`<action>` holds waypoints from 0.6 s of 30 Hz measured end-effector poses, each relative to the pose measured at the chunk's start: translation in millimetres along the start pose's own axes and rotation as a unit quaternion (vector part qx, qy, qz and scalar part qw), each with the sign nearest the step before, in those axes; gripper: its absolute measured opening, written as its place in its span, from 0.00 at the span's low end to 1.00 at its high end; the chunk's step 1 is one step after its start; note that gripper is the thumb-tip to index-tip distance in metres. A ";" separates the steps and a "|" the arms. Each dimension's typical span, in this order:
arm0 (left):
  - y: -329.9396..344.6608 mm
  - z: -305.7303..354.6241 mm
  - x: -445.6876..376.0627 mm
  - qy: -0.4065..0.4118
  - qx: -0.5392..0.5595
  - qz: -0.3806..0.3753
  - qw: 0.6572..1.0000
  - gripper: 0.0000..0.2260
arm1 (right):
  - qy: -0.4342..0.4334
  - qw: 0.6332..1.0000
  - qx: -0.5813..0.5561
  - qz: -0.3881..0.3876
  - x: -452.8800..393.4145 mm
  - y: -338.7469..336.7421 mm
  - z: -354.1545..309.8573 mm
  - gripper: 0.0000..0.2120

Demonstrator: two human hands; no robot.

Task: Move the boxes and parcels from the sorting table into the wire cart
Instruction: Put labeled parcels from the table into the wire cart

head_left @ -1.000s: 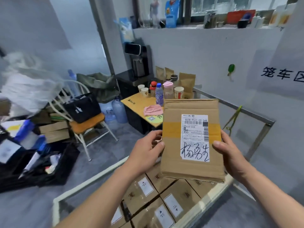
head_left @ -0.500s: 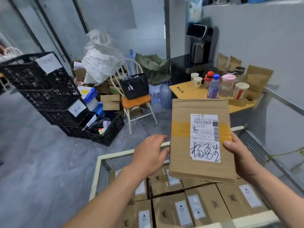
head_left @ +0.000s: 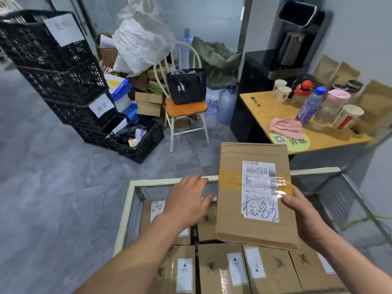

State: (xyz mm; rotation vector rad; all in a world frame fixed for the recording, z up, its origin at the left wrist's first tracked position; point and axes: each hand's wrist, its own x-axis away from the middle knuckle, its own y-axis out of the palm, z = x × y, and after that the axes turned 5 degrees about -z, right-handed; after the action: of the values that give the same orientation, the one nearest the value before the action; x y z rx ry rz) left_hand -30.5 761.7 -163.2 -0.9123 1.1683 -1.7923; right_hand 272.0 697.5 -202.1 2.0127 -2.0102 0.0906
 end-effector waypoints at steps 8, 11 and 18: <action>55.6 -48.0 -5.7 -0.065 0.047 -0.059 0.995 0.20 | 0.081 0.996 0.018 -0.043 -43.6 14.4 65.5 0.41; 81.2 -59.4 -6.9 -0.107 0.064 -0.082 0.989 0.20 | 0.113 0.993 0.009 -0.047 -60.5 12.1 95.0 0.38; 146.8 -72.2 -8.6 -0.162 0.096 -0.145 0.971 0.21 | 0.187 0.981 -0.004 -0.046 -87.1 -3.1 169.8 0.46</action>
State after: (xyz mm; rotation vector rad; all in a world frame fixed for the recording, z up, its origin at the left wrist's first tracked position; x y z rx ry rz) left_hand -56.4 757.7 -324.9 -1.2523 0.6702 -1.8542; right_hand 245.7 739.3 -386.5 1.9088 -1.6793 0.4086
